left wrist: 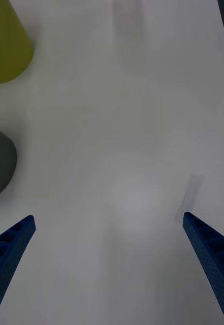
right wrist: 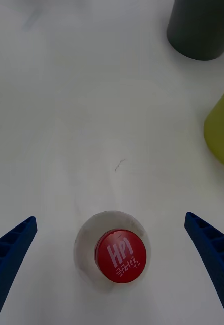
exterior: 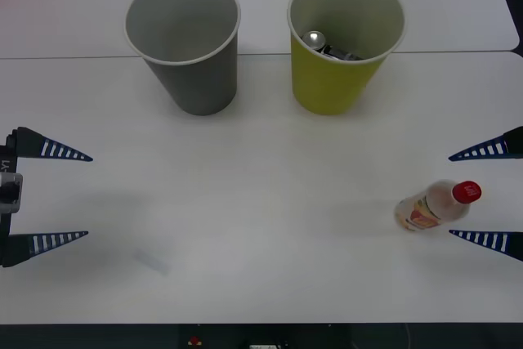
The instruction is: Put the can into the green bin and the plastic bottle into the gray bin
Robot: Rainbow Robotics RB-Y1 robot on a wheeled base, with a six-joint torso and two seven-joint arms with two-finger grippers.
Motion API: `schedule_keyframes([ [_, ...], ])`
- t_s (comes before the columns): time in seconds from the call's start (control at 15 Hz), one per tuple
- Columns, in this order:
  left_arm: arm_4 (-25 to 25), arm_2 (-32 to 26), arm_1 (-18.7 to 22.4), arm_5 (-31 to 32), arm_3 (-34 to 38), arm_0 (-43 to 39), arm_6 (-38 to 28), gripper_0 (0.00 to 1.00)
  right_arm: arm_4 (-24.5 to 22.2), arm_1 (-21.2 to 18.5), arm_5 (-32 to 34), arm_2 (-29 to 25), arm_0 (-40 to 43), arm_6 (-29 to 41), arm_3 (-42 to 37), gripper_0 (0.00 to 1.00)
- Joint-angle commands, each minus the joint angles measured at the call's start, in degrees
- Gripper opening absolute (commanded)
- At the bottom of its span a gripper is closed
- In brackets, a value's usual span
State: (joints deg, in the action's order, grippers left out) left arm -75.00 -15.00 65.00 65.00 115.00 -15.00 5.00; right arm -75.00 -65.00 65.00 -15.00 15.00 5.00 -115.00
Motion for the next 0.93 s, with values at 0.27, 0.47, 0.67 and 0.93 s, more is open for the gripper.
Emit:
schedule_keyframes([
  [0.27, 0.0, 0.0, 0.0, 0.0, 0.0, 0.0, 0.0, 1.0, 0.6, 1.4, -0.2, -0.1, 0.8, -0.5, 0.7, 1.0],
  [0.47, 0.0, 0.0, 0.0, 0.0, 0.0, 0.0, 0.0, 1.0, 2.3, 1.2, -0.3, -0.2, 0.7, -1.3, 2.6, 1.0],
  [0.67, 0.0, 0.0, 0.0, 0.0, 0.0, 0.0, 0.0, 1.0, 5.5, 0.3, 0.3, -0.2, 0.7, -3.5, 5.7, 1.0],
  [0.93, 0.0, 0.0, 0.0, 0.0, 0.0, 0.0, 0.0, 1.0, 11.1, 0.4, 1.8, -0.2, 0.7, -10.8, 12.3, 1.0],
])
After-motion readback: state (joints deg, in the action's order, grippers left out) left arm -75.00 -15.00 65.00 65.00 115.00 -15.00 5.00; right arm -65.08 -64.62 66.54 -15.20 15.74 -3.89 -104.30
